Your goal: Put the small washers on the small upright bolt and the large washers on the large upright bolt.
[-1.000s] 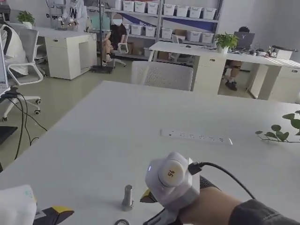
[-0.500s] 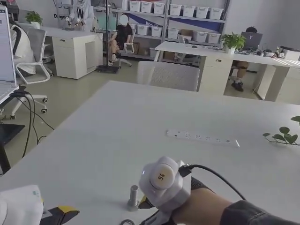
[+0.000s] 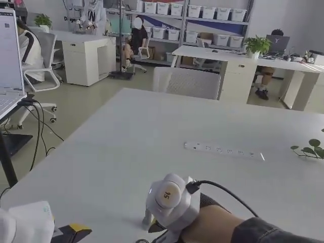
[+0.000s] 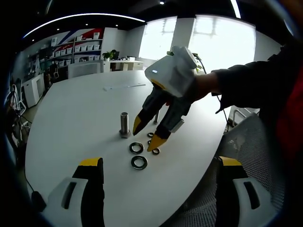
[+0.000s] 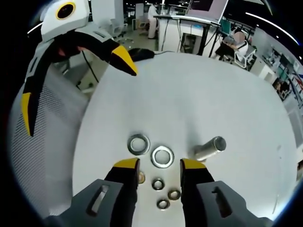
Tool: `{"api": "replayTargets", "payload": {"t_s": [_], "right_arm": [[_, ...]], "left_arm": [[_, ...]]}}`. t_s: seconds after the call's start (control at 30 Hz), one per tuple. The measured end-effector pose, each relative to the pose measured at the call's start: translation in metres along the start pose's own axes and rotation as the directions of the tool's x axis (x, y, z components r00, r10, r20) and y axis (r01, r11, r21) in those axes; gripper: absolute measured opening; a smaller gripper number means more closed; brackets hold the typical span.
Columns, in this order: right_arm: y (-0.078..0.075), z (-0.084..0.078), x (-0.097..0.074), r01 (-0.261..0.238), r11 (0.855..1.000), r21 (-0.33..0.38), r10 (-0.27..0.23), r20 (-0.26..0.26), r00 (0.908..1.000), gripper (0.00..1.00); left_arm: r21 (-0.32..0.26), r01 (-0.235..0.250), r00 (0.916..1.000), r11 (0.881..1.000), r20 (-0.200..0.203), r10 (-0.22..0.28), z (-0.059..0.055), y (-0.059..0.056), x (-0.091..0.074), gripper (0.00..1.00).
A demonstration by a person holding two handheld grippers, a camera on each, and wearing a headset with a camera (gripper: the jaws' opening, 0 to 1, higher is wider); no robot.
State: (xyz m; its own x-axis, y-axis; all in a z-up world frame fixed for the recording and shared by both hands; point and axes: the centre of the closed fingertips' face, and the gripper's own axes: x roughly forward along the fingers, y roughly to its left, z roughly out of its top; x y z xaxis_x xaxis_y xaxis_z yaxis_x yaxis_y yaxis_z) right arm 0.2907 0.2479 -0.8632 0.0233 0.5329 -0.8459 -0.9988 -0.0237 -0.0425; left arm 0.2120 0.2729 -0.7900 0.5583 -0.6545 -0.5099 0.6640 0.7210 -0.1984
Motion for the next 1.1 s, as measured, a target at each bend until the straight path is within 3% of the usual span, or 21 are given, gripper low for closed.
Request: {"api": "replayTargets", "payload": {"t_s": [0.47, 1.1], "right_arm": [[-0.003, -0.006, 0.012, -0.013, 1.0, 0.006, 0.013, -0.042, 0.999, 0.32], [-0.003, -0.004, 0.017, -0.02, 1.0, 0.006, 0.02, -0.056, 0.9982, 0.28]], "left_arm": [[-0.004, 0.004, 1.0, 1.0, -0.004, -0.004, -0.001, -0.001, 0.002, 1.0], [-0.014, -0.002, 1.0, 1.0, 0.008, 0.002, 0.0, 0.0, 0.0, 1.0]]}}
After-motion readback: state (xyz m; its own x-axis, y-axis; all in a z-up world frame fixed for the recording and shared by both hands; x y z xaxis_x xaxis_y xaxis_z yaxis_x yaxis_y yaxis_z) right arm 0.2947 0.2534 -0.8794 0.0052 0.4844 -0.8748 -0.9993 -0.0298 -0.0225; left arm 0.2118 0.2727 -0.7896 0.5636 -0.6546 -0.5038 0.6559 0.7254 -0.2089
